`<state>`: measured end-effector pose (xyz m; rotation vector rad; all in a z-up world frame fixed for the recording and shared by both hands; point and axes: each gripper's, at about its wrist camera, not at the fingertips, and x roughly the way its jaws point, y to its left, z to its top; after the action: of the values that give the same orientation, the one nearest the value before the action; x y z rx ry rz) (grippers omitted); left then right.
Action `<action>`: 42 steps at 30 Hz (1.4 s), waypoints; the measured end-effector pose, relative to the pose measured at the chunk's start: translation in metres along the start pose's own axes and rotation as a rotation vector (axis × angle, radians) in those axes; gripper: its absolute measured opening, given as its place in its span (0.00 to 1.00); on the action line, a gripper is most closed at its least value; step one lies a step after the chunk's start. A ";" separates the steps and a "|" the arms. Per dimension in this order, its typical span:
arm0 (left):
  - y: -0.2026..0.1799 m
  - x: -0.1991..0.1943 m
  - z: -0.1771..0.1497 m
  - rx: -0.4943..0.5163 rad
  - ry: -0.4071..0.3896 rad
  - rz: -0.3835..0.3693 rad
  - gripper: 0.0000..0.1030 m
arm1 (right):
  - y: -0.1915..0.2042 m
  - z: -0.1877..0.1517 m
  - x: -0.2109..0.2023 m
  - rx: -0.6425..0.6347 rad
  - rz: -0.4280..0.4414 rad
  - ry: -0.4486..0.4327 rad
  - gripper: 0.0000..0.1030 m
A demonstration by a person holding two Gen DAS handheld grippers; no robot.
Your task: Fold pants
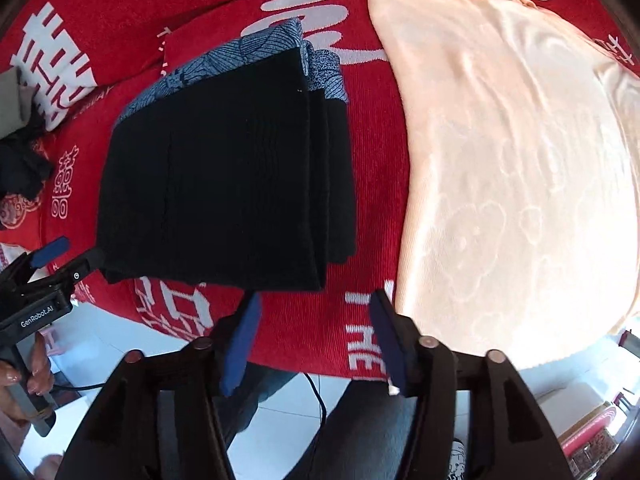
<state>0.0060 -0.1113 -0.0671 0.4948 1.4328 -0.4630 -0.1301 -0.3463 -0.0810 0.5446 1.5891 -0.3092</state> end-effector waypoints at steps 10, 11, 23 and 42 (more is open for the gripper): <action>0.000 -0.040 0.000 -0.007 -0.018 -0.007 1.00 | 0.021 -0.008 -0.048 0.022 0.016 -0.016 0.78; -0.001 -0.043 0.000 -0.005 -0.022 -0.005 1.00 | 0.025 -0.006 -0.053 0.018 0.013 -0.021 0.80; 0.003 -0.068 0.007 -0.042 -0.064 0.018 1.00 | 0.060 0.015 -0.090 -0.025 -0.014 -0.107 1.00; 0.007 -0.075 0.008 -0.060 -0.060 0.038 1.00 | 0.072 0.021 -0.098 -0.030 -0.109 -0.079 1.00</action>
<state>0.0104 -0.1100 0.0087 0.4554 1.3739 -0.4001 -0.0724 -0.3116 0.0230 0.4188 1.5471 -0.3833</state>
